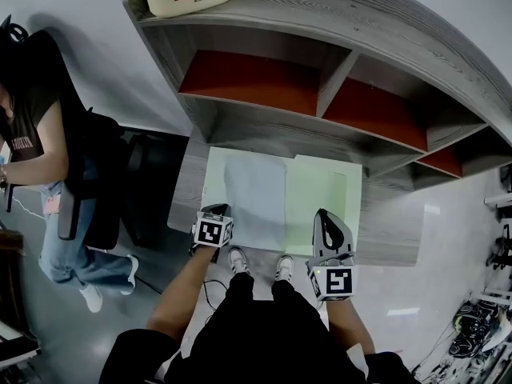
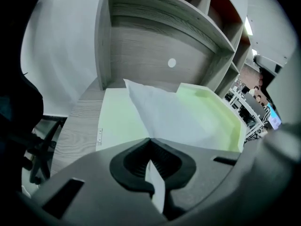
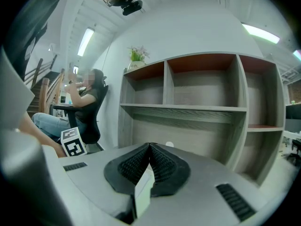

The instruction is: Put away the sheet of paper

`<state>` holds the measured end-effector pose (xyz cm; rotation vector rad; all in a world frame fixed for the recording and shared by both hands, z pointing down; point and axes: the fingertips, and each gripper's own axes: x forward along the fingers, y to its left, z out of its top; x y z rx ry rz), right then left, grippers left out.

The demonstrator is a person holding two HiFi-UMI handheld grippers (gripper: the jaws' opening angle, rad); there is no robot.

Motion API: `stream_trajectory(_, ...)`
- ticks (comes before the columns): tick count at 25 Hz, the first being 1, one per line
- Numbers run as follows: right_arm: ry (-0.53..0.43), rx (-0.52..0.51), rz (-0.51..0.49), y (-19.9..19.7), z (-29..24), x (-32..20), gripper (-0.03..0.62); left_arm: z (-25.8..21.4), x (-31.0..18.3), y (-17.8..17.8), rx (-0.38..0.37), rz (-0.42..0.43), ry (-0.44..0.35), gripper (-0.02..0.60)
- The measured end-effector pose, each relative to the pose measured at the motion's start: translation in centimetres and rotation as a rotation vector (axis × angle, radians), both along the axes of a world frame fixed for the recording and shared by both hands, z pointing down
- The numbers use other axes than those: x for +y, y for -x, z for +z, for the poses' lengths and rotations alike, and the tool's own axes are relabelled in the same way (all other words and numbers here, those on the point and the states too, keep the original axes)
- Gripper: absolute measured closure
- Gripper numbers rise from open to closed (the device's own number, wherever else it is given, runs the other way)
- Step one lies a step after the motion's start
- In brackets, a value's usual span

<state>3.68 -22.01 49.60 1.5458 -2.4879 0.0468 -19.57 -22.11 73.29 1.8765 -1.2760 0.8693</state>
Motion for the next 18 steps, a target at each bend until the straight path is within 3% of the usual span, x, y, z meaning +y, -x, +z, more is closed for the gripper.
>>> stream_trajectory(7,0.016,-0.007,0.034,-1.1,0.8,0.2,0.577,0.1,-0.8,-3.2,0.028,0.058,0.007,0.575)
stream_trajectory(18,0.037,-0.028,0.085,-3.2,2.3,0.9,0.577,0.6,-2.2,-6.8,0.171,0.002,0.065,0.575)
